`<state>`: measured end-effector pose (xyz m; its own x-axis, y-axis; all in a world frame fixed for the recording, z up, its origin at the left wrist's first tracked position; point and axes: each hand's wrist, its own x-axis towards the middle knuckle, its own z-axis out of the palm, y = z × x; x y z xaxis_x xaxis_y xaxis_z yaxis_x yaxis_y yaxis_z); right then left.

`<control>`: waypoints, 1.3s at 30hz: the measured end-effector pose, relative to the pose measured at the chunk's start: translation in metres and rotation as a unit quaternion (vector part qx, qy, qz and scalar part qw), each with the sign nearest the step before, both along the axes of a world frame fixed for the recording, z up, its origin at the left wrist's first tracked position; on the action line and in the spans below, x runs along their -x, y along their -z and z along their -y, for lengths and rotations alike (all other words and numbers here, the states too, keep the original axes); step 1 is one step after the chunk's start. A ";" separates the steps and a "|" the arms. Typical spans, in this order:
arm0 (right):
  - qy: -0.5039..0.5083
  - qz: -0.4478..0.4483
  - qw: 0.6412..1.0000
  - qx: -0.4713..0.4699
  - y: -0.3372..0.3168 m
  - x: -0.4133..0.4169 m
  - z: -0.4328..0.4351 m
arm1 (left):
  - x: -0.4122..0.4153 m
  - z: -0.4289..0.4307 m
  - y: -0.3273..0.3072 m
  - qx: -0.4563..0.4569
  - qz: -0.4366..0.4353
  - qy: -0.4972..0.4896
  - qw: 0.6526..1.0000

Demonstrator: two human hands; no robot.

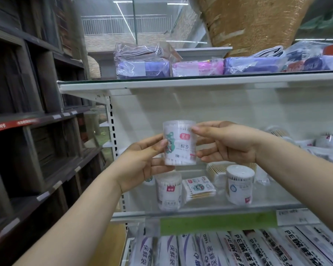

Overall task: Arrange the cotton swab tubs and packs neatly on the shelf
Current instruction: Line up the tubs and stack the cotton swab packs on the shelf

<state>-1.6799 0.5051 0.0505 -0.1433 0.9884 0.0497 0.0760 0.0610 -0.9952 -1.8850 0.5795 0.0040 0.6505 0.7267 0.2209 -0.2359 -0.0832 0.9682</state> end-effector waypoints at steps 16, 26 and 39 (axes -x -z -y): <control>0.171 0.344 0.919 -0.087 0.004 0.001 -0.080 | 0.019 -0.036 -0.007 -0.358 -0.437 -0.248 0.787; 0.165 0.326 0.931 0.006 0.035 -0.004 -0.105 | 0.009 -0.062 0.030 -0.442 -0.503 -0.220 0.710; 0.119 0.284 0.951 0.039 0.060 0.004 -0.110 | 0.023 -0.062 0.021 -0.427 -0.483 -0.189 0.741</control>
